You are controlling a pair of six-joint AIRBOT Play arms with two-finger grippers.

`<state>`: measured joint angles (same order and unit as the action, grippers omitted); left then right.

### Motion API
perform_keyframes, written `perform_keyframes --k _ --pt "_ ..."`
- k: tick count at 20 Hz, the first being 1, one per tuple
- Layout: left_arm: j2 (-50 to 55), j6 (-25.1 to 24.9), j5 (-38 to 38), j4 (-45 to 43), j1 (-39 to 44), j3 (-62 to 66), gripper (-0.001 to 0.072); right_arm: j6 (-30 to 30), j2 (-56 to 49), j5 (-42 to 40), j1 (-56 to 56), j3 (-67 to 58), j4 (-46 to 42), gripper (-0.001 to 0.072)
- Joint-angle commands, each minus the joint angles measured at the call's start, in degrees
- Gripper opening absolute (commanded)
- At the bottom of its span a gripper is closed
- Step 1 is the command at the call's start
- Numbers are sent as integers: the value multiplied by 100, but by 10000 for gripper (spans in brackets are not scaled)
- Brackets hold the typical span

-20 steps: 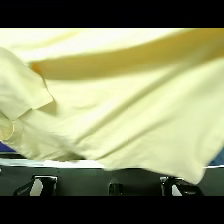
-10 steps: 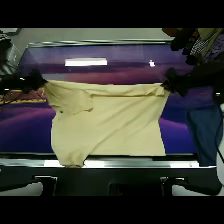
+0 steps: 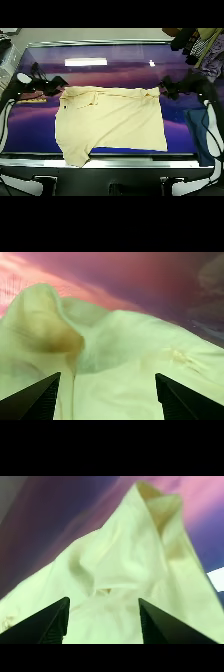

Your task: Fold the clothes and pants, and hang the long-sleeved shirts on hangers.

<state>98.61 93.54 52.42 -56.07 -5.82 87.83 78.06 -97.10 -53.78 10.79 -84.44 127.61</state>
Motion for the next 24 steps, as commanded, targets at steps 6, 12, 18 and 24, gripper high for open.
perform_keyframes --k 6,12,18,24 --pt "-1825 -1220 2190 105 -1840 -706 674 2557 1716 -2181 2197 629 111 484" --pt "-3947 -1217 1753 278 -2684 -4201 674 2590 3456 -2094 2568 4317 -17 485" --pt "-4730 -1261 1716 205 -2682 -5482 674 2568 3797 -1821 2568 5337 -614 484" --pt "-4721 -1388 1683 188 -2682 -5523 674 2518 3783 -1648 2568 5650 -839 484"
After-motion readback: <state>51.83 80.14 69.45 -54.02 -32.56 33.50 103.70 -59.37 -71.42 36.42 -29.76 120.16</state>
